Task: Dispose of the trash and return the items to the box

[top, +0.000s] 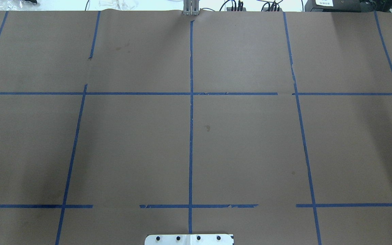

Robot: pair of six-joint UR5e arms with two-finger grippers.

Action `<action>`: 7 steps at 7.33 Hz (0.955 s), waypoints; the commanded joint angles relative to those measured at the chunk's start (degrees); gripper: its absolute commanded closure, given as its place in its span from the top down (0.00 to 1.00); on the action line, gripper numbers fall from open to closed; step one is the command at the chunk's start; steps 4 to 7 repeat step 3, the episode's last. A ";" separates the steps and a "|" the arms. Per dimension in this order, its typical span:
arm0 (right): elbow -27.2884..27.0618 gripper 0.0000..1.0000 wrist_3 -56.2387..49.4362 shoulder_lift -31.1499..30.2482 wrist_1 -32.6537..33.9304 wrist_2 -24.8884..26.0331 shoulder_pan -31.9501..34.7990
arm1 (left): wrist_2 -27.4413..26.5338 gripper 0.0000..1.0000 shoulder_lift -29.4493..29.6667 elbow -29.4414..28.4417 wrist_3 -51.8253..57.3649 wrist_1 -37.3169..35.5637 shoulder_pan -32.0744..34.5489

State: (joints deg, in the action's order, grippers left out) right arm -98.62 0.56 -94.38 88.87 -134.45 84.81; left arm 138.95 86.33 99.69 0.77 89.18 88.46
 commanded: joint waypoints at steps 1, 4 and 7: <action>0.45 1.00 -0.03 -0.71 -0.02 0.07 0.00 | 0.00 1.00 0.15 -0.11 -0.07 -0.06 -0.04; 0.19 1.00 0.06 -1.51 -0.02 -0.11 0.00 | 0.00 1.00 0.24 0.50 0.02 -0.06 0.05; 0.19 1.00 0.06 -1.51 -0.02 -0.11 0.00 | 0.00 1.00 0.24 0.50 0.02 -0.06 0.05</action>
